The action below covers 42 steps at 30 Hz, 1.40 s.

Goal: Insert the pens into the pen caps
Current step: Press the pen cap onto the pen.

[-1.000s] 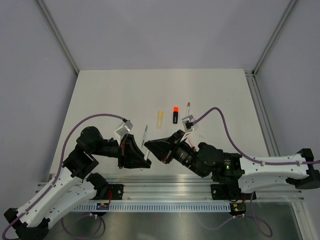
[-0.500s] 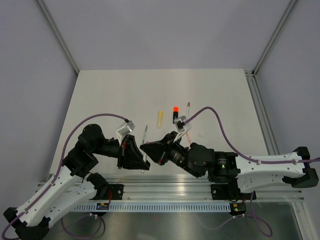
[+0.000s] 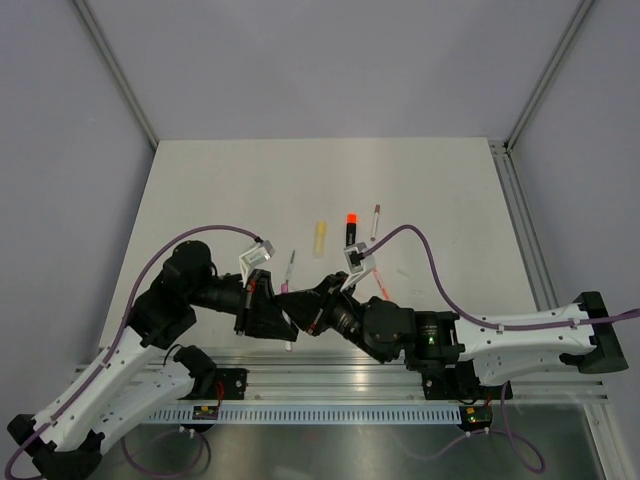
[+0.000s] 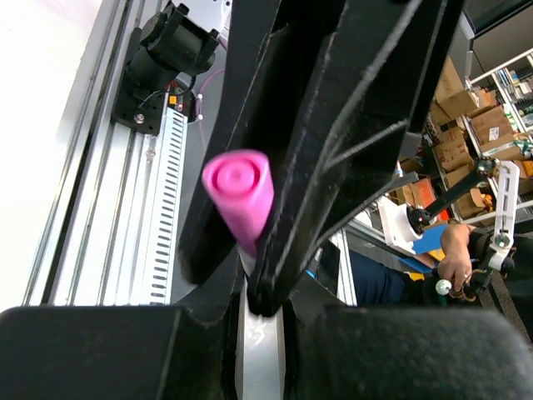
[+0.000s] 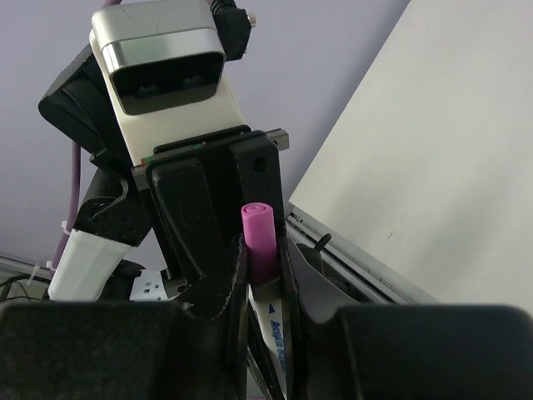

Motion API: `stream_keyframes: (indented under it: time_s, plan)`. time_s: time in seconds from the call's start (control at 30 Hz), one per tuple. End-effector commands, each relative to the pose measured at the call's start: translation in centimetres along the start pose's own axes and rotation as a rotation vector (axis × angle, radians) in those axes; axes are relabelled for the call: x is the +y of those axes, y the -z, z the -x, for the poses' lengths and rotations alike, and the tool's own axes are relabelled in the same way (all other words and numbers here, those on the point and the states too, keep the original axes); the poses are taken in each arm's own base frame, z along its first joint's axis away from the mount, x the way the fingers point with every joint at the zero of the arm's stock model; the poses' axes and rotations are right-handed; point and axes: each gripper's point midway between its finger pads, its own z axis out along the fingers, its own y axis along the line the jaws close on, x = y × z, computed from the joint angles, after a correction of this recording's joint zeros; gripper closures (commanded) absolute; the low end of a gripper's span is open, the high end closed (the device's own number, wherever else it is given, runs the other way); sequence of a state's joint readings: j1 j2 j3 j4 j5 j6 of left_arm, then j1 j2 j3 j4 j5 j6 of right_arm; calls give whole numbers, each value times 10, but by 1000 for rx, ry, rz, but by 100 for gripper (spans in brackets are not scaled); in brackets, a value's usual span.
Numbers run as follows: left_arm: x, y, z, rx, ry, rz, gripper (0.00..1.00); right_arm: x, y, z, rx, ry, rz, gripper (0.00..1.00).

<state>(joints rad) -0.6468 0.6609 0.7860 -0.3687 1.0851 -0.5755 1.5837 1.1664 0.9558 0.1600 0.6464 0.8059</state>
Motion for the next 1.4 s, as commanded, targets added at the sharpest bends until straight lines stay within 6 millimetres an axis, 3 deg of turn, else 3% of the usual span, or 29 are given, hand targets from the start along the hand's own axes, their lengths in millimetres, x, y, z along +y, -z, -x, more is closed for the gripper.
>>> stream_keyframes:
  time_s: [0.0, 0.23, 0.47, 0.53, 0.57, 0.77, 0.97, 1.0, 1.1, 1.2, 1.23, 1.37]
  plan:
    - [-36, 36, 149, -562, -555, 165, 100, -104, 109, -174, 721, 298, -171, 100]
    - [-22, 26, 129, -560, -457, 82, 100, -64, 76, -110, 473, 348, -108, 100]
    - [-43, 9, 98, -527, -461, -36, 100, -23, 40, -49, 290, 359, -34, 100]
    - [-54, 4, 91, -529, -467, -72, 100, -21, 34, -45, 282, 388, -38, 96]
    - [-54, 2, 88, -525, -464, -77, 100, -10, 32, -38, 264, 386, -18, 93]
    - [-66, -1, 82, -529, -475, -118, 100, 8, 16, -40, 262, 453, 7, 86]
    - [-72, 8, 80, -555, -497, -105, 100, 14, 14, -31, 252, 489, 11, 90]
    - [-72, 9, 80, -555, -497, -103, 100, 14, 14, -29, 253, 492, 13, 98]
    - [-69, 11, 78, -559, -490, -85, 100, 16, 15, -26, 261, 487, 33, 100]
    - [-67, 10, 74, -550, -486, -85, 88, 16, 15, -21, 261, 484, 49, 100]
    - [-63, 9, 72, -541, -478, -79, 71, 14, 14, -16, 251, 484, 44, 100]
    - [-46, -1, 62, -483, -458, -53, 34, 9, 6, -3, 235, 486, 35, 100]
